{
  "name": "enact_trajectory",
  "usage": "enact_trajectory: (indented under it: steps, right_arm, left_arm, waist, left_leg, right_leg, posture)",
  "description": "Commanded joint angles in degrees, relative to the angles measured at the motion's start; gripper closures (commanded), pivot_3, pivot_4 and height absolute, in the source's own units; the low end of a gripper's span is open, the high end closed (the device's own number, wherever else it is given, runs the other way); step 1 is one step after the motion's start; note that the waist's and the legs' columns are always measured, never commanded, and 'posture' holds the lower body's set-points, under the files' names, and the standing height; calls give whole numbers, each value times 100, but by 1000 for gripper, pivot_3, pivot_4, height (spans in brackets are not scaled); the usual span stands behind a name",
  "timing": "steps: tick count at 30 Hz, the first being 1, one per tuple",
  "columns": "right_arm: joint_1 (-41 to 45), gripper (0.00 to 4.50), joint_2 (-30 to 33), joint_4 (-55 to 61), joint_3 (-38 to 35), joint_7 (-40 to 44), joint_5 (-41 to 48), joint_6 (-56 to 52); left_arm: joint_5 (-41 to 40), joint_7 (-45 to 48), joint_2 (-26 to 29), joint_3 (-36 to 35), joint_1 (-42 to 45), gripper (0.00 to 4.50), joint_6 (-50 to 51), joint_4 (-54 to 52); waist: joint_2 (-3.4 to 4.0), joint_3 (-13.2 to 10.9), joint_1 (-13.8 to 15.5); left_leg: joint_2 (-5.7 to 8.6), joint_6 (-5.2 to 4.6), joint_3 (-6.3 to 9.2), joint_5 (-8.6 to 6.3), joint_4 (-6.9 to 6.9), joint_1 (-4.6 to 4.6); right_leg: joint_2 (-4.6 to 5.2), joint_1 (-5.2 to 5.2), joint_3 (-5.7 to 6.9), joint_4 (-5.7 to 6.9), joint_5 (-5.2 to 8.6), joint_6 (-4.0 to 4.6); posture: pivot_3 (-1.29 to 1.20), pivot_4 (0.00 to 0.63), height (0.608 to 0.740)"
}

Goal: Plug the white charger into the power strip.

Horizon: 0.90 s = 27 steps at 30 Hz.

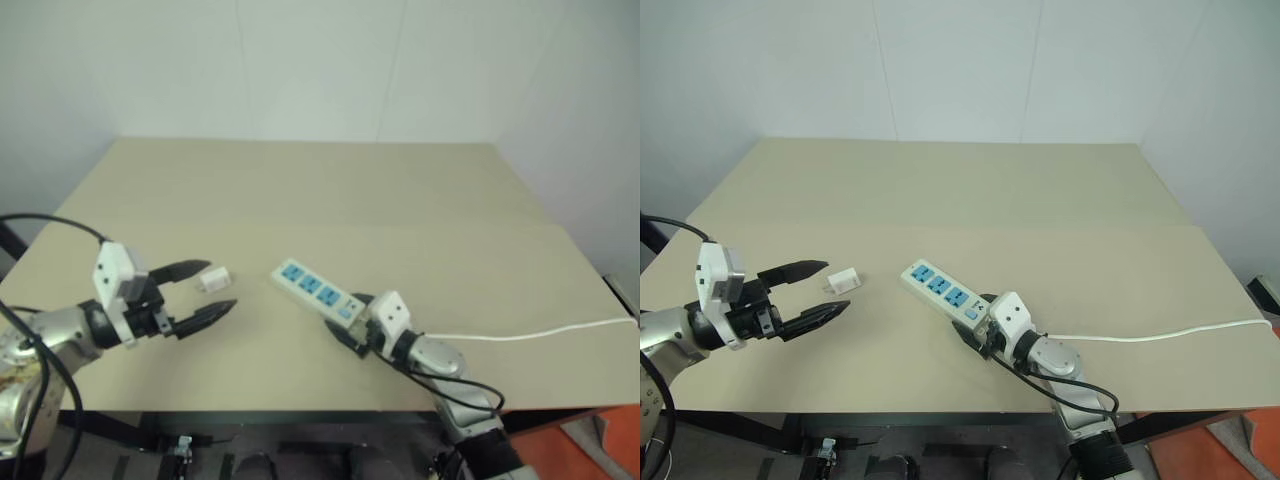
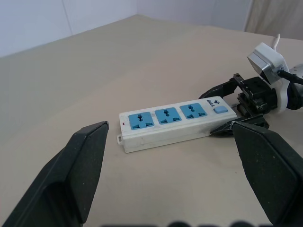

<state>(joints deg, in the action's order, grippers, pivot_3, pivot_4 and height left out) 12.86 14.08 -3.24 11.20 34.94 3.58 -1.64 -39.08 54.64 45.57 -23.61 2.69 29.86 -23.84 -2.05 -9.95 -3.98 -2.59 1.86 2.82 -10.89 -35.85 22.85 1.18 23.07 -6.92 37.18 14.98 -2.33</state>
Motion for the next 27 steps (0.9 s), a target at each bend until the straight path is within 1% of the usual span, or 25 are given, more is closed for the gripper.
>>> enact_trajectory:
  steps: [1, 2, 3, 7, 10, 12, 15, 19, 22, 25, 27]
  right_arm:
    - [159, 32, -128, -181, 144, 312, 216, -20]
    - [228, 32, -178, -271, 145, 354, 244, -36]
    - [302, 198, -235, -365, 143, 348, 248, -76]
    - [491, 1079, -311, -649, 167, 436, 209, -2]
    - [575, 1077, -331, -767, 127, 466, 210, 63]
    - [651, 1077, -338, -794, 10, 597, 387, 53]
    - [790, 1077, -223, -807, -183, 1029, 732, 69]
    - [1047, 1077, 212, -1207, -113, 2120, 887, 572]
    - [1246, 1077, 427, -1784, 76, 3030, 838, 1239]
    - [1543, 1077, 449, -2538, 222, 3478, 630, 1849]
    - [1757, 1077, 399, -2968, 295, 3604, 527, 2007]
  left_arm:
    - [19, 26, 85, -5, 121, 0, -168, -14]
    - [22, 30, 85, 6, 134, 0, -170, -7]
    - [27, 30, 83, 13, 145, 0, -173, -2]
    - [54, 31, 69, 27, 170, 0, -179, 3]
    - [60, 11, 74, 33, 164, 0, -193, -11]
    - [55, 32, 95, 43, 183, 0, -210, -8]
    - [100, 163, 222, 169, 424, 0, -238, 147]
    - [594, 441, 663, 808, 1284, 0, -296, 802]
    - [1524, 701, 1084, 1628, 2174, 0, -710, 1561]
    - [2369, 962, 1265, 2446, 3162, 0, -1007, 2386]
    - [2912, 1244, 1302, 3069, 3929, 0, -830, 2925]
  waist:
    - [0, 1, -15]
    - [-1, 1, -24]
    - [-1, 1, -33]
    - [-2, 2, -94]
    - [-2, 3, -151]
    - [-2, 3, -172]
    - [-2, 2, -161]
    - [1, 0, -128]
    - [1, 0, -124]
    - [2, -1, -157]
    - [0, -1, -165]
  left_leg:
    - [-1, 0, -1, 0, 0, -1]
    - [-2, 0, -1, 0, 0, -3]
    - [-3, 0, -1, 0, 0, -3]
    - [-13, 0, 0, 0, 0, -9]
    - [-17, 0, 1, 0, 0, -15]
    - [-19, 0, 2, 0, 0, -17]
    - [-24, 0, 3, 0, 0, -18]
    - [-23, 0, 6, 0, -2, -12]
    - [-21, 0, 4, 0, -3, -8]
    - [-20, 0, 5, 0, 1, -2]
    - [-20, -1, 3, 0, 3, 0]
  right_leg:
    - [0, -1, 0, 0, 0, 0]
    - [-2, -1, 0, 1, 0, 0]
    - [-3, -1, 0, 1, -1, 1]
    - [-12, -2, 1, 4, -6, 8]
    - [-18, -5, 0, 6, -9, 12]
    - [-22, -6, -2, 7, -10, 12]
    - [-31, -6, -4, 8, -12, 14]
    - [-34, -4, -3, 8, -12, 14]
    - [-35, -4, -4, -1, -13, 11]
    - [-35, -1, -4, -6, -12, 10]
    - [-36, 2, -6, -5, -12, 11]
  posture:
    - [0, 150, 740]
    - [0, 150, 740]
    - [0, 150, 740]
    - [0, 150, 740]
    - [0, 150, 740]
    - [0, 150, 740]
    - [0, 150, 740]
    - [0, 150, 740]
    - [0, 150, 740]
    - [0, 150, 740]
    - [0, 150, 740]
